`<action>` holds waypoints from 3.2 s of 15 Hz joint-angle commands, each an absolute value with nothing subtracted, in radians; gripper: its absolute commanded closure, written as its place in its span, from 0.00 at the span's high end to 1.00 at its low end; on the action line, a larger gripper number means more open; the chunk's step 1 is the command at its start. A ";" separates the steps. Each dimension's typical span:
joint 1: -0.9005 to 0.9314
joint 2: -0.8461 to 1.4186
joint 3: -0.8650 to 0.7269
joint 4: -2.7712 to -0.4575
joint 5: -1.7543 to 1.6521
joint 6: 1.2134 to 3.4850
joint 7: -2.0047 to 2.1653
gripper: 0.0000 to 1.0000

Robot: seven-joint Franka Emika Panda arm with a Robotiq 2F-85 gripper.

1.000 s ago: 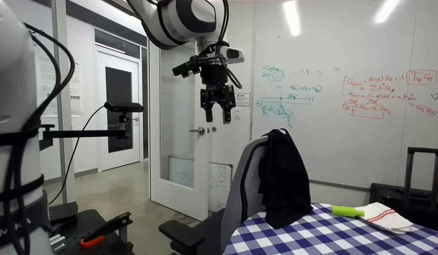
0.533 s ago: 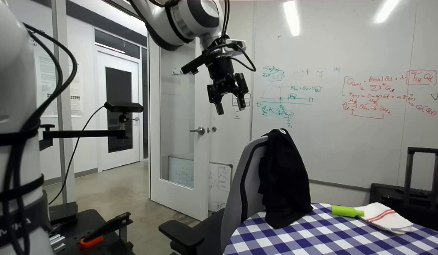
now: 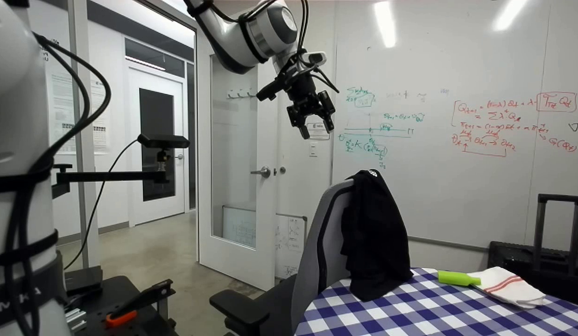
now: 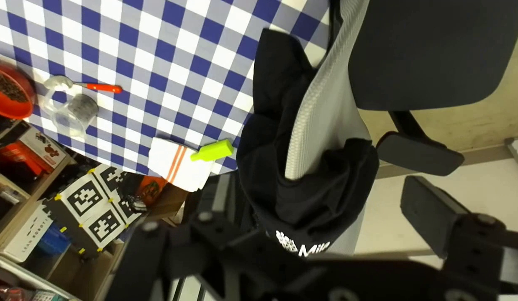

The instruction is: Put the shirt hanging on the chair onto the table

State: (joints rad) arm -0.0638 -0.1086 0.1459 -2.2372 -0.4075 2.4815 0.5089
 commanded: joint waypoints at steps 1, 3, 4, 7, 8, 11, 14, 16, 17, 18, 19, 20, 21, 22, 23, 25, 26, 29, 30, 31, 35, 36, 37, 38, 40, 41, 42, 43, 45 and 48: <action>-0.048 0.008 0.145 -2.114 -0.576 2.519 0.669 1.00; -0.023 0.068 0.133 -2.057 -0.730 2.509 0.765 1.00; -0.004 0.097 0.125 -2.031 -0.796 2.498 0.808 1.00; 0.057 0.197 0.102 -1.951 -0.926 2.473 0.897 1.00; 0.075 0.230 0.097 -1.926 -0.932 2.471 0.904 1.00; 0.121 0.322 0.077 -1.846 -0.932 2.469 0.885 1.00; 0.164 0.409 0.041 -1.752 -0.972 2.433 0.865 1.00; 0.181 0.466 0.018 -1.689 -0.998 2.403 0.855 1.00; 0.187 0.492 0.011 -1.661 -1.005 2.388 0.849 1.00; 0.192 0.522 0.003 -1.631 -1.011 2.378 0.845 1.00; 0.196 0.551 -0.003 -1.603 -1.009 2.365 0.839 1.00; 0.198 0.580 -0.007 -1.574 -1.002 2.353 0.834 1.00; 0.198 0.609 -0.008 -1.543 -0.984 2.339 0.825 1.00; 0.198 0.640 -0.009 -1.509 -0.970 2.324 0.822 1.00; 0.197 0.665 -0.010 -1.479 -0.957 2.311 0.816 1.00; 0.196 0.710 -0.012 -1.418 -0.933 2.283 0.807 1.00; 0.194 0.729 -0.014 -1.390 -0.921 2.272 0.800 1.00; 0.195 0.775 -0.027 -1.324 -0.885 2.241 0.771 0.72; 0.196 0.787 -0.032 -1.307 -0.872 2.233 0.763 0.66; 0.197 0.797 -0.037 -1.293 -0.862 2.225 0.755 0.57; 0.203 0.823 -0.053 -1.258 -0.827 2.209 0.725 0.27; 0.206 0.827 -0.056 -1.252 -0.820 2.204 0.719 0.19; 0.208 0.828 -0.059 -1.251 -0.815 2.202 0.716 0.12; 0.210 0.829 -0.061 -1.249 -0.810 2.201 0.712 0.04; 0.213 0.824 -0.065 -1.251 -0.805 2.198 0.707 0.01; 0.210 0.814 -0.059 -1.259 -0.792 2.204 0.702 0.00; 0.196 0.792 -0.034 -1.275 -0.752 2.211 0.678 0.00; 0.192 0.764 -0.018 -1.295 -0.718 2.221 0.657 0.02; 0.196 0.696 -0.004 -1.328 -0.648 2.230 0.600 0.02; 0.213 0.589 -0.024 -1.355 -0.602 2.232 0.526 0.02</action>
